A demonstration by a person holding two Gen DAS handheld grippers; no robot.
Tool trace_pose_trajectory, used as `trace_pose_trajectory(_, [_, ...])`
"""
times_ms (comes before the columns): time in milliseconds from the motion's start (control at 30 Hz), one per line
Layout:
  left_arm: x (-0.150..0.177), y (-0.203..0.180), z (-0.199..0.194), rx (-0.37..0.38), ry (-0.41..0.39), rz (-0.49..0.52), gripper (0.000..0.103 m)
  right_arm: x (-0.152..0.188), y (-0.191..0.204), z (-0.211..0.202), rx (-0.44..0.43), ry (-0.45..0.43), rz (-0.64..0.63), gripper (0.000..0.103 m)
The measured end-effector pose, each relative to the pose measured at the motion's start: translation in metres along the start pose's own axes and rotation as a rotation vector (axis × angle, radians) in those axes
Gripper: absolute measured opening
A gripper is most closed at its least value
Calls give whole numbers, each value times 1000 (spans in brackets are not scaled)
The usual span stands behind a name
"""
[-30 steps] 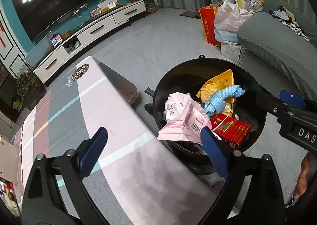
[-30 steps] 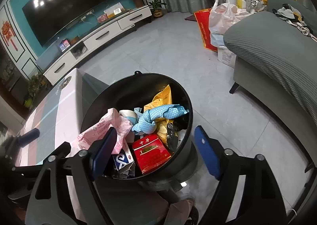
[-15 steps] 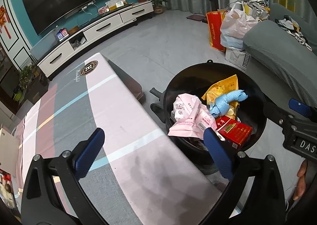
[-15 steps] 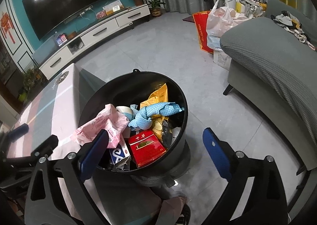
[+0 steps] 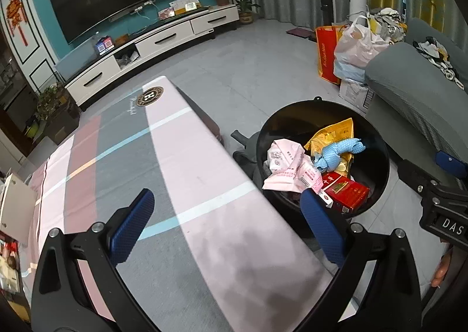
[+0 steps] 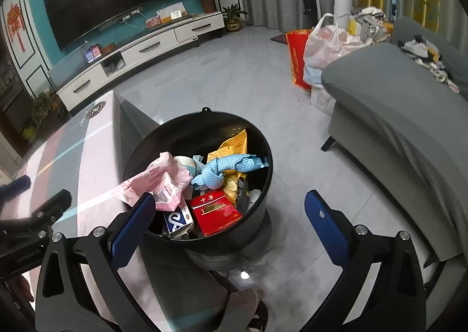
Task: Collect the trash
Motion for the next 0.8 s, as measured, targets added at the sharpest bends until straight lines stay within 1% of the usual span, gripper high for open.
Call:
trace_pose_trajectory(67, [3, 3, -10, 20, -5, -6, 100, 0, 1, -8, -1, -7, -4, 100])
trace_pose_trajectory(267, [10, 12, -46, 2, -26, -32, 100, 4, 5, -32, -17, 2, -7, 100])
trace_pose_trajectory(400, [15, 15, -71, 13, -42, -60, 100, 8, 11, -53, -33, -11, -31, 100])
trace_pose_trajectory(500, [20, 17, -91, -24, -45, -67, 100, 10, 16, -71, -44, -31, -41, 100])
trace_pose_trajectory(533, [22, 19, -100, -26, -53, -75, 100, 10, 16, -76, -45, -37, -43, 100])
trace_pose_trajectory(567, [24, 20, -106, -13, -60, -86, 100, 11, 17, -84, -46, -44, -47, 100])
trace_pose_trajectory(600, [26, 22, -114, 14, -68, -109, 100, 11, 19, -90, -49, -48, -53, 100])
trace_pose_trajectory(667, [27, 25, -127, 30, -76, -130, 100, 11, 22, -103, -45, -60, -67, 100])
trace_pose_trajectory(800, [29, 29, -158, -26, -128, -141, 100, 10, 30, -128, -48, -91, -90, 100])
Point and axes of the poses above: each gripper's, at about its wrist camera, not at the fingertips, and z roughly the way its jaws point, y to its left, x to its underside, the point moved 3 cm from there along z, roughly the way its jaws point, and after that the axes turned 8 degrees about z, right-handed, at the moved point
